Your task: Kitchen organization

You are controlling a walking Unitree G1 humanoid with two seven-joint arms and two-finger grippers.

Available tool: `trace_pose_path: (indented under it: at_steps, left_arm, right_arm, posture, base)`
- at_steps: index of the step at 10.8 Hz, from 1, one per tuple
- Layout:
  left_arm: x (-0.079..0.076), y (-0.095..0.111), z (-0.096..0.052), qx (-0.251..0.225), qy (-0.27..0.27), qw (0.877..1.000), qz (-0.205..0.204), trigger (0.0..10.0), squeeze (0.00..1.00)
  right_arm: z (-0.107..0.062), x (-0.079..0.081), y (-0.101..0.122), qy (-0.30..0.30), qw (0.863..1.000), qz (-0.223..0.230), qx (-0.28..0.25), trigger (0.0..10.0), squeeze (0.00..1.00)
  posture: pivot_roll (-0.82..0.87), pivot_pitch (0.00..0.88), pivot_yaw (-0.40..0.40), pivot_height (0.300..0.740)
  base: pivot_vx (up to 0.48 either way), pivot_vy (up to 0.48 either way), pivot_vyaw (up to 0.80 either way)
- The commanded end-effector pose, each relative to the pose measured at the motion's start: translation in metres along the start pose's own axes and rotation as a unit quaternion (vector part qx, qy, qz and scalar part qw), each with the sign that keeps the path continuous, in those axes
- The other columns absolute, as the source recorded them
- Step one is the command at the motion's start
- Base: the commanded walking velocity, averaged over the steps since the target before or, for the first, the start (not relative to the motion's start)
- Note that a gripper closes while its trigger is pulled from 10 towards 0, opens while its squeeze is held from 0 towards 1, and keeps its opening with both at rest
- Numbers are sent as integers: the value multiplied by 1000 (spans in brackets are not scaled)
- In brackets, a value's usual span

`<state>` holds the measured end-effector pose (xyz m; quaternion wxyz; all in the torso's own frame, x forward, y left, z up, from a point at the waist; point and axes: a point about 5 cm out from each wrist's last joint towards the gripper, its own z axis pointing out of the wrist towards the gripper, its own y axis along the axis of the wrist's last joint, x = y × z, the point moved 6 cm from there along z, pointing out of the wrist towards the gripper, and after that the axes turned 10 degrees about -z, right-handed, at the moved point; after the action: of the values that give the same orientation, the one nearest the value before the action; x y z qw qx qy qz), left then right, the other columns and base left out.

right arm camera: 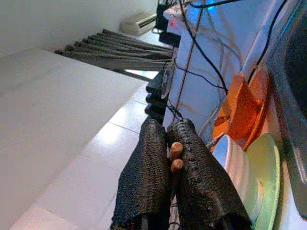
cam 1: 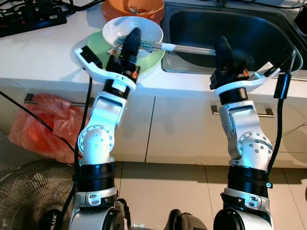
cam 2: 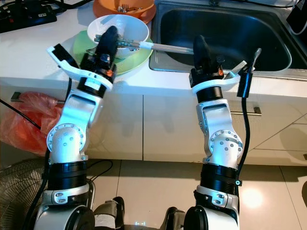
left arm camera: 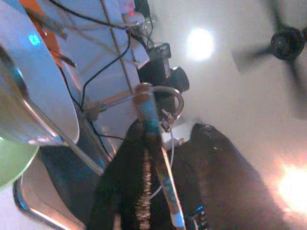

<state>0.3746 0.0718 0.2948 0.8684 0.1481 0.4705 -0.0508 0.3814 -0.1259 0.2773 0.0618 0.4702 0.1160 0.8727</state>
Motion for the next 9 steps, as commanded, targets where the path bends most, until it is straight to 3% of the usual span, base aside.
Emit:
trace_pose_path:
  at_steps: [1, 3, 4, 6, 8, 9]
  left_arm:
    - [-6, -30, -1, 19, -14, 999, -49, 10000, 1000]
    - [-12, -39, -2, 43, -30, 998, -31, 10000, 1000]
    - [-15, -50, -5, 71, -41, 997, -10, 10000, 0]
    - [-15, -63, -8, 106, -47, 993, 28, 10000, 0]
    - [-14, -71, -9, 137, -51, 984, 105, 10000, 0]
    - [-14, -76, -10, 161, -60, 968, 181, 10000, 0]
  right_arm:
    - [7, 4, 0, -2, 1000, 19, -13, 0, 0]
    - [8, 4, 3, -4, 999, 27, -22, 0, 0]
    - [11, 3, 8, -7, 999, 36, -33, 0, 0]
    - [15, 4, 16, -9, 998, 44, -50, 0, 0]
    - [17, 4, 21, -9, 997, 44, -60, 0, 0]
    - [18, 5, 25, -6, 997, 42, -68, 0, 0]
  posture:
    - [150, 187, -55, 740]
    - [151, 184, -53, 740]
    - [150, 182, -51, 740]
    - [153, 176, -52, 740]
    - [157, 169, -52, 740]
    - [158, 168, -51, 740]
  base:
    - [0, 0, 0]
    - [0, 0, 0]
    - [0, 0, 0]
    - [0, 0, 0]
    - [0, 0, 0]
    - [0, 0, 0]
